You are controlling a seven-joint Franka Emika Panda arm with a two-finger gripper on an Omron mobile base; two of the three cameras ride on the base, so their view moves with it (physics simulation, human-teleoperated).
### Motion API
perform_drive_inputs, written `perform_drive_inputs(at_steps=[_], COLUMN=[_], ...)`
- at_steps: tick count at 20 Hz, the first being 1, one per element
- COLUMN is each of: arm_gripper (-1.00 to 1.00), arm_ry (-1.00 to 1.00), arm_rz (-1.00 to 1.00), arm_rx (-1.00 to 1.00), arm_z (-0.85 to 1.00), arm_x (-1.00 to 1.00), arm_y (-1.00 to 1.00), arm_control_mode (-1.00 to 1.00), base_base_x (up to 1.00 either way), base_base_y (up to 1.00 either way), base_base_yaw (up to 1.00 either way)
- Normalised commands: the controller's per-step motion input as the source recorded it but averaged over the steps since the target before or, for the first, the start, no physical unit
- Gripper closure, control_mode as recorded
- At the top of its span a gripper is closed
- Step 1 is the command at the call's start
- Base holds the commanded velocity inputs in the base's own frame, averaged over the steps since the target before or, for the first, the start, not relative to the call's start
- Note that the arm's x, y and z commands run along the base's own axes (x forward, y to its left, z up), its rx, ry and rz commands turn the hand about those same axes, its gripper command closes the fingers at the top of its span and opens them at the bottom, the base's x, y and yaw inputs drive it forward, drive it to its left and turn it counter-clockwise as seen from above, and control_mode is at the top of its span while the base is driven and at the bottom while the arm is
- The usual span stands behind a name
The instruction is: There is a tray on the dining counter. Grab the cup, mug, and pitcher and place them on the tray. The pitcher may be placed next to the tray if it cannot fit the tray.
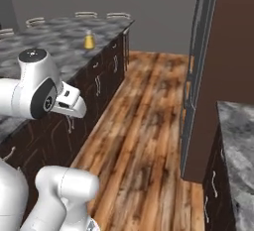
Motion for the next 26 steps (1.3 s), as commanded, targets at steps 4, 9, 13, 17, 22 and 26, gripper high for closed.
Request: perform_drive_inputs(at_steps=[4,9,13,17,22,26], arm_gripper=[-1.00,-1.00,-1.00,-1.00,-1.00,-1.00], arm_ry=[0.00,0.00,0.00,0.00,0.00,0.00], arm_rz=[0.00,0.00,0.00,0.00,0.00,0.00], arm_rx=[0.00,0.00,0.00,0.00,0.00,0.00], arm_z=[0.00,0.00,0.00,0.00,0.00,0.00], arm_x=[0.00,0.00,0.00,0.00,0.00,0.00], arm_y=[0.00,0.00,0.00,0.00,0.00,0.00], arm_control_mode=[1.00,1.00,1.00,1.00,1.00,1.00], base_base_x=[1.00,1.00,1.00,1.00,1.00,1.00], base_base_y=[0.43,0.01,0.06,-0.03,0.18,0.76], base_base_yaw=[0.00,0.10,0.21,0.27,0.25,0.09])
